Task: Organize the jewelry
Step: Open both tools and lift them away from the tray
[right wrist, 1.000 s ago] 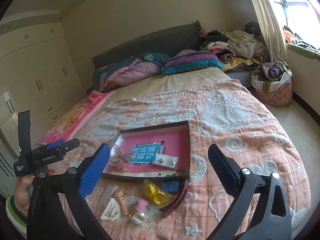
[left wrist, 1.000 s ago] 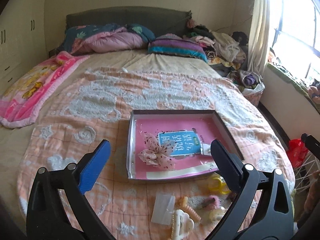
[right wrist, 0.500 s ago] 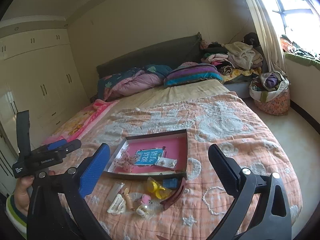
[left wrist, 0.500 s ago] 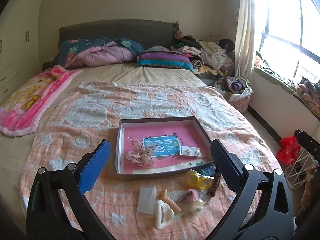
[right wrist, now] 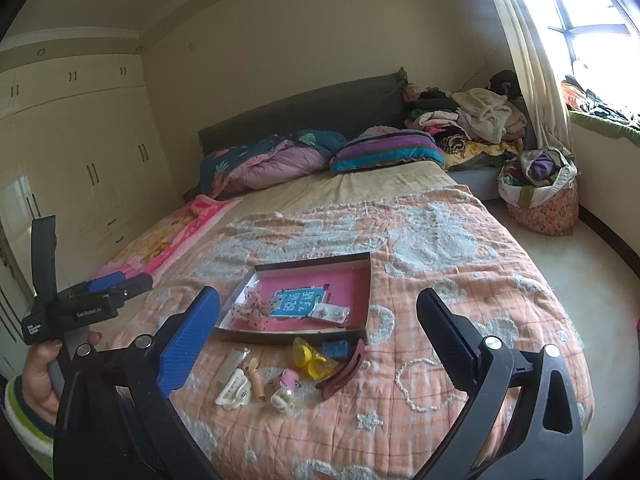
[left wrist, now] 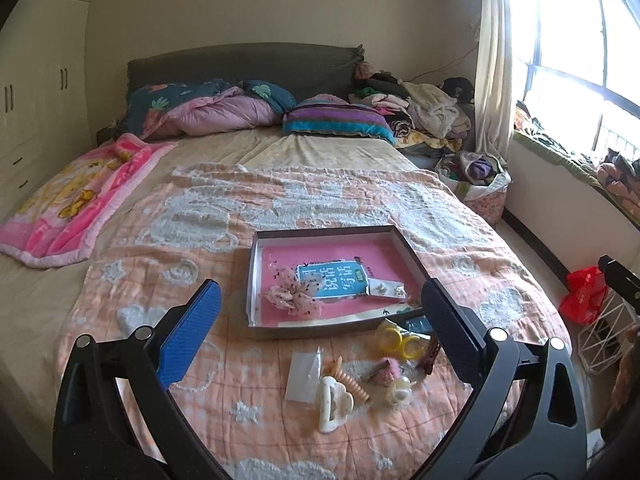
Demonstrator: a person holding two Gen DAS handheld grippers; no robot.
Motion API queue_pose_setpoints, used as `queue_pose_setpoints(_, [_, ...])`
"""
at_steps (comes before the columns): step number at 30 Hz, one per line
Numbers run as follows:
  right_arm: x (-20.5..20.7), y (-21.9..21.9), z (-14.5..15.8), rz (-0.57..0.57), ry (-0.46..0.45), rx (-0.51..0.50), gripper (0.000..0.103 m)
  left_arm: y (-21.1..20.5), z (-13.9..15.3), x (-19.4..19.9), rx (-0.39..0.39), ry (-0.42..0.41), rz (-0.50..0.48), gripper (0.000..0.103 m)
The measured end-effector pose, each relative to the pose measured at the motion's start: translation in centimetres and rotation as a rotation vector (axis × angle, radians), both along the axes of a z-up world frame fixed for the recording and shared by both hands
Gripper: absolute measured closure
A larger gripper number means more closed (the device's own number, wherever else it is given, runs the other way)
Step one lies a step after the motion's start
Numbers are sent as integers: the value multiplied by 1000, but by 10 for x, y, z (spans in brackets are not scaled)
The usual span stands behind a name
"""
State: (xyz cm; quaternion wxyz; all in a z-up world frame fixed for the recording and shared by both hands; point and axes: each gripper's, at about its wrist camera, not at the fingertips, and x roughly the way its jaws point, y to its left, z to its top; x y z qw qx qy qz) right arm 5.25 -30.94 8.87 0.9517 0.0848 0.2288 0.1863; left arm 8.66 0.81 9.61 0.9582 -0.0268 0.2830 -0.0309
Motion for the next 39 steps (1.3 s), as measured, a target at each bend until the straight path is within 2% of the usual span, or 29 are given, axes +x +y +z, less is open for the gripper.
queue_pose_setpoints(5, [-2, 4, -10, 13, 22, -14, 5, 2, -11, -4, 7, 21, 3, 10])
queue_pose_setpoints(15, [8, 19, -50, 38, 113, -54, 5, 0, -61, -2, 28, 131, 0, 10])
queue_pose_setpoints(23, [16, 26, -76, 39, 172, -75, 5, -9, -104, -3, 43, 228, -38, 10])
queue_pose_setpoints(33, [27, 35, -108, 67, 247, -103, 5, -22, -145, -3, 52, 308, -91, 10])
queue_pose_setpoints(39, [40, 41, -132, 82, 307, -88, 5, -22, -167, 2, 42, 349, -103, 10])
